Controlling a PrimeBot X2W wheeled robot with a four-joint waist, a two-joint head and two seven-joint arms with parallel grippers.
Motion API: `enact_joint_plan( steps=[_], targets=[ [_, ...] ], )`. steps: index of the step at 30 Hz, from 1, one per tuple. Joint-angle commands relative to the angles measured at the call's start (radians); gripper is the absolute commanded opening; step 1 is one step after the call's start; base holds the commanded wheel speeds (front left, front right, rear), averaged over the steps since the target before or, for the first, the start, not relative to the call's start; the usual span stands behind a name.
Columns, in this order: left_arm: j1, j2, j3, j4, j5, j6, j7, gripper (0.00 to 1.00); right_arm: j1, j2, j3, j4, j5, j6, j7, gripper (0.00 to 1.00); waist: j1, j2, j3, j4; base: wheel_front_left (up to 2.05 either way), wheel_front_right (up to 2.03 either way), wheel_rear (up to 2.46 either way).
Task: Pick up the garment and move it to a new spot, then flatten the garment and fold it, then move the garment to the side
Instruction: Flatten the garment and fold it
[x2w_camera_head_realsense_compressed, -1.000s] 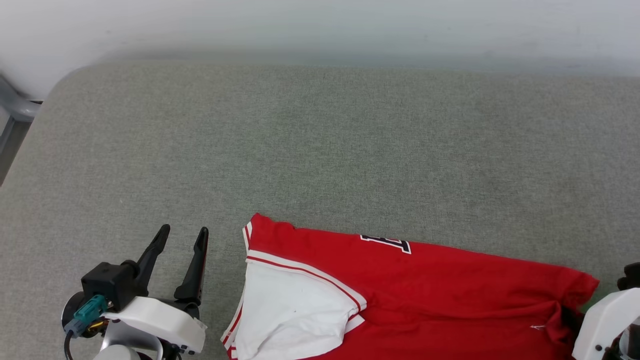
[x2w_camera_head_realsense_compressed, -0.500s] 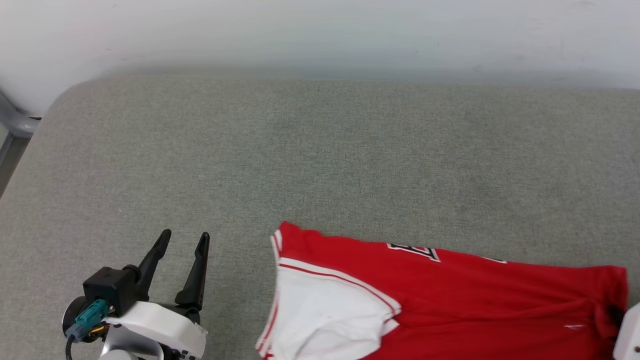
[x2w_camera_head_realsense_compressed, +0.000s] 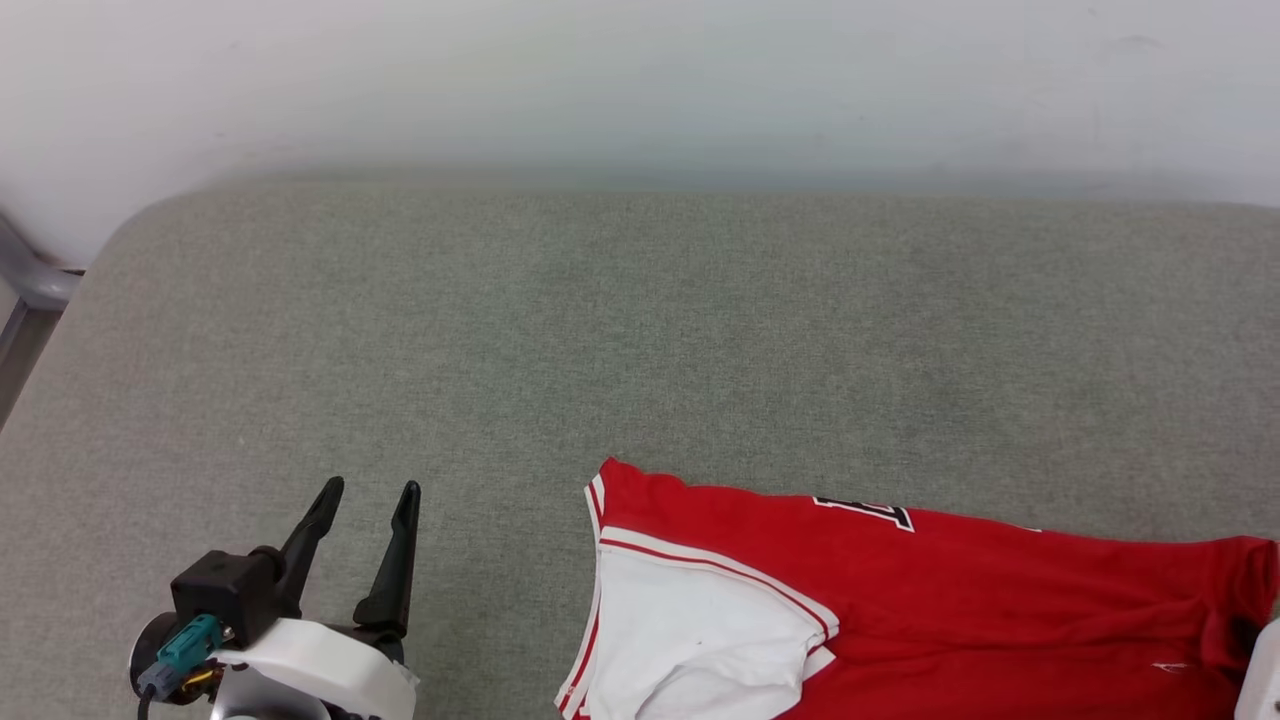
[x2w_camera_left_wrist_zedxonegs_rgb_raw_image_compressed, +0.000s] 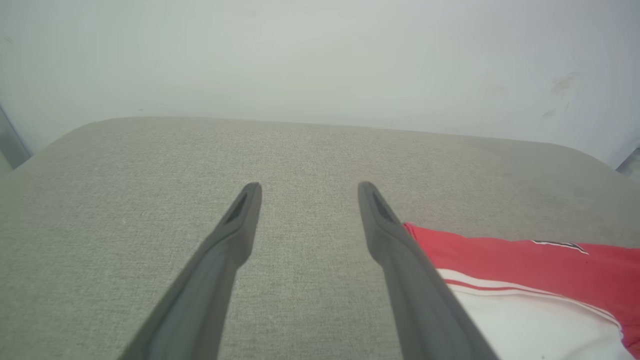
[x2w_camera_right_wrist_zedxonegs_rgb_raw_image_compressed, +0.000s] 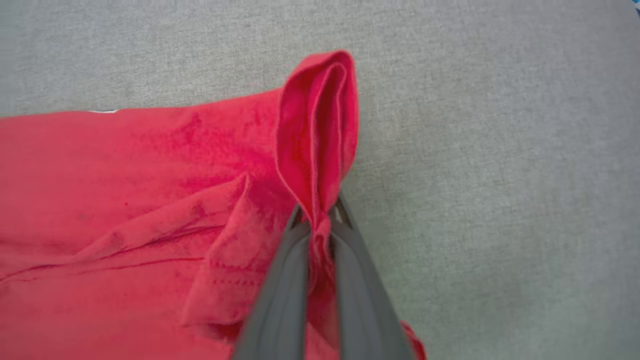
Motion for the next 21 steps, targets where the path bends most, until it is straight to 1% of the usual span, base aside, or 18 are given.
enact_joint_plan(
  steps=[1, 6, 11, 17, 21],
  targets=[
    [0.013, -0.003, 0.002, -0.003, -0.004, 0.004, -0.003, 1.0, 0.014, 0.007, 0.01, -0.025, 0.01, -0.001, 0.011, 0.0, 0.0, 0.0, -0.008, -0.004, 0.0, 0.0, 0.0],
    [0.023, -0.015, 0.005, -0.001, -0.006, 0.004, -0.005, 1.0, 0.058, 0.021, 0.05, -0.136, 0.046, -0.001, 0.087, 0.0, 0.0, 0.0, -0.03, -0.008, 0.0, 0.0, 0.0],
    [0.035, -0.025, 0.009, 0.003, -0.004, 0.003, -0.006, 1.0, 0.085, 0.061, 0.098, -0.252, 0.086, -0.001, 0.153, 0.0, 0.0, 0.0, -0.045, -0.015, 0.0, 0.0, 0.0],
    [0.033, -0.034, 0.017, 0.002, 0.002, -0.001, -0.007, 1.0, 0.07, 0.167, 0.163, -0.354, 0.134, -0.001, 0.23, 0.0, 0.0, 0.0, -0.055, -0.014, 0.0, 0.0, 0.0],
    [0.033, -0.039, 0.025, 0.007, 0.002, -0.007, -0.008, 1.0, 0.049, 0.228, 0.221, -0.393, 0.175, -0.001, 0.273, 0.0, 0.0, 0.0, -0.052, -0.007, 0.0, 0.0, 0.0]
  ],
)
